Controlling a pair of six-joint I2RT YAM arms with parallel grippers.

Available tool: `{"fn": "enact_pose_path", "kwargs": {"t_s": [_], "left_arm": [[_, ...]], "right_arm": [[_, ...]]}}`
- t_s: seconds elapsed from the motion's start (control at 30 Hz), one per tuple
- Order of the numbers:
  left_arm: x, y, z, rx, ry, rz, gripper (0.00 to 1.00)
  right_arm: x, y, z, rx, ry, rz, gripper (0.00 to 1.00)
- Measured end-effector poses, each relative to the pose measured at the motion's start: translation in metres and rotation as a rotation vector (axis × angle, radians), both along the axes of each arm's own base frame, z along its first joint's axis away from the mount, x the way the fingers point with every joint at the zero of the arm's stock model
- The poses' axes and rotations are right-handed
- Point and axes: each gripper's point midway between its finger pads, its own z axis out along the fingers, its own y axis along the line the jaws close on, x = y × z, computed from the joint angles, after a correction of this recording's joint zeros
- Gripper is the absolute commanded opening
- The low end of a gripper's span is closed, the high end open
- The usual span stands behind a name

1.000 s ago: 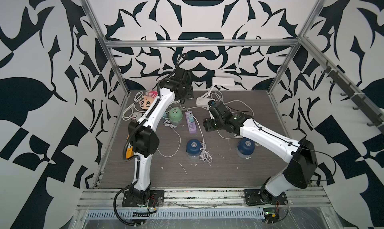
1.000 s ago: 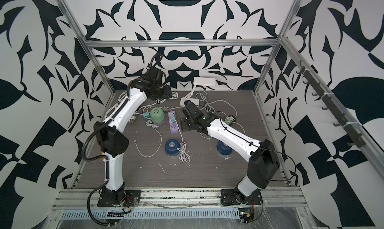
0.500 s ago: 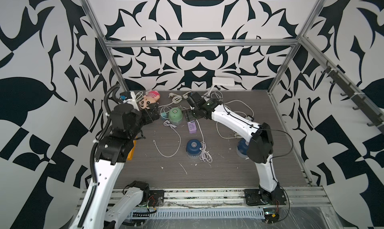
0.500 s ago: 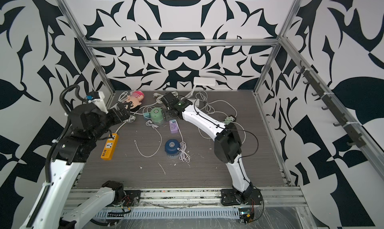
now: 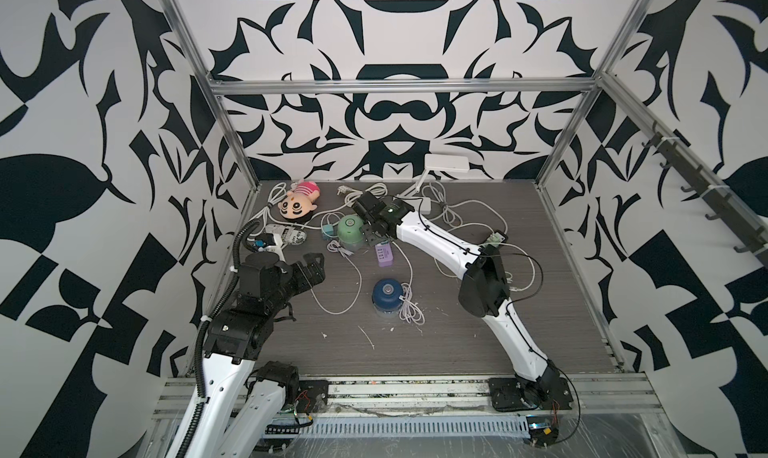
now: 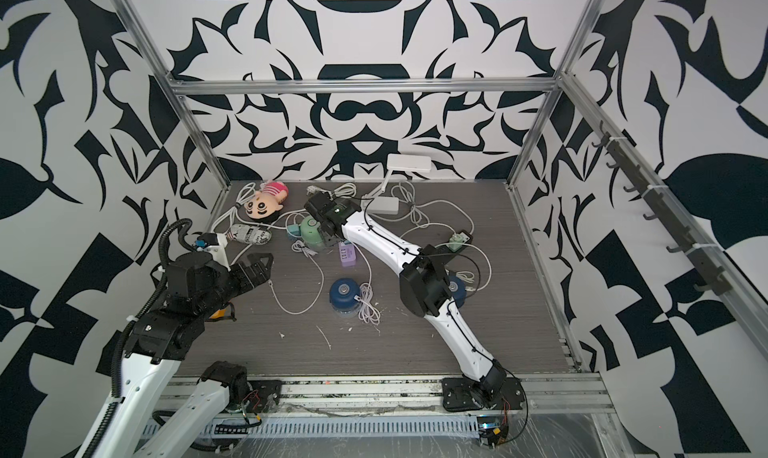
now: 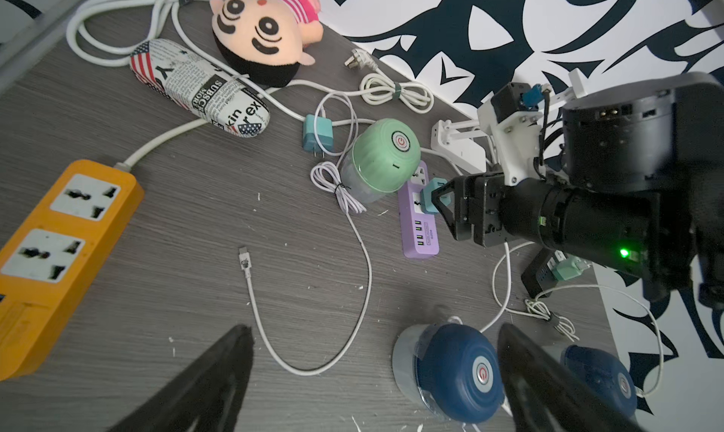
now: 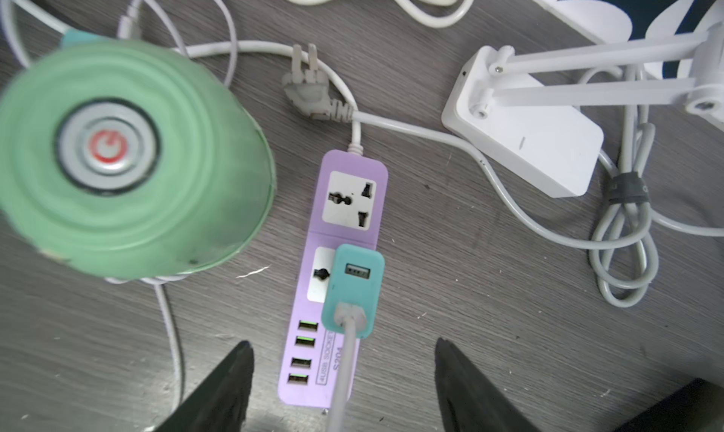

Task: Charge the cordless meat grinders
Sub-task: Move the socket to the center of the board.

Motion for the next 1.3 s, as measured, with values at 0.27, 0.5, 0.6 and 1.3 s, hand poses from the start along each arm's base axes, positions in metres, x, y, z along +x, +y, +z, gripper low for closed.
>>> {"fn": "enact_pose_path", "kwargs": {"t_s": [0.27, 0.5, 0.6, 1.3], "left_arm": [[0.001, -0.005, -0.005, -0.022, 0.029, -0.015, 1.00], [0.004, -0.008, -0.010, -0.029, 0.052, -0.023, 0.99], [0.005, -0.009, -0.010, -0.029, 0.055, -0.024, 1.00], [0.010, -0.019, -0.015, -0.066, 0.083, -0.058, 1.00]], "right_arm": [[0.007, -0.008, -0.018, -0.007, 0.033, -0.025, 0.57], [0.013, -0.007, -0.029, 0.019, 0.063, -0.036, 0.51], [0.015, -0.004, -0.029, 0.037, 0.065, -0.038, 0.47], [0.020, -0.002, -0.033, 0.072, 0.064, -0.059, 0.13]]}}
